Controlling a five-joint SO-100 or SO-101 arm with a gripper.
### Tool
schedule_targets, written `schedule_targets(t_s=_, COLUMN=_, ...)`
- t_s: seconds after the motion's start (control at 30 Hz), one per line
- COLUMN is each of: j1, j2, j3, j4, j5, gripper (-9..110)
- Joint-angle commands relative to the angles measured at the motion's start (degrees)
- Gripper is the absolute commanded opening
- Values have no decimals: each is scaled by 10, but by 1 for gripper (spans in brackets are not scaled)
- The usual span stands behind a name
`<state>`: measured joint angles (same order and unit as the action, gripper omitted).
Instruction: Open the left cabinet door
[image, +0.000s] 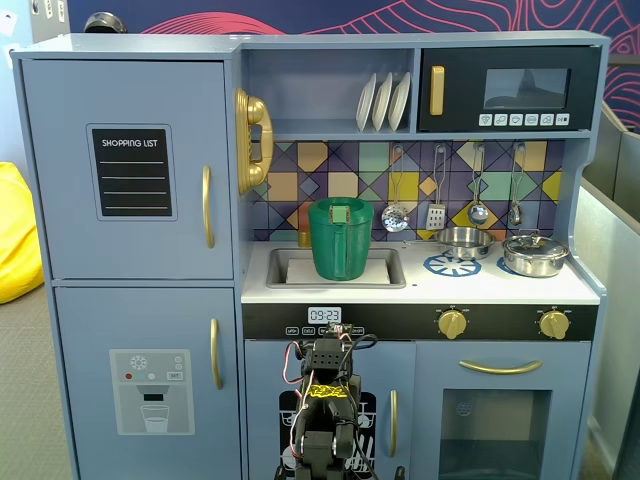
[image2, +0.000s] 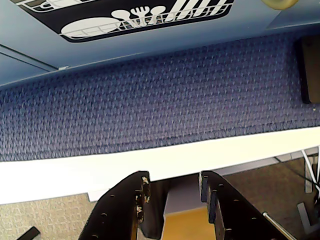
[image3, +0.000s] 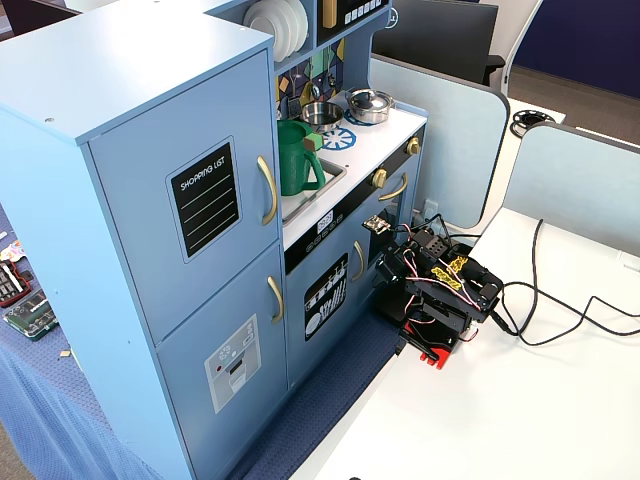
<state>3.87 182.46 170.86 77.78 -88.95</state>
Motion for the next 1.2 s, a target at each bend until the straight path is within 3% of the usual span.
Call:
schedule_targets(t_s=0.0, j1=-2, j2=-3, j3=9, j4=100, j5=6, gripper=0)
schedule_targets(t_s=0.53, j1=-15, j2=-3, j3=9, j4=90, j5=-2, gripper=0)
schedule_targets(t_s=0.8, j1=-116, j2=-24, j3=-31, j4=-31, j5=40, gripper=0)
schedule_targets(t_s=1.17, j1=-299, j2=-78, j3=-225, j4=-291, j5=13, gripper=0)
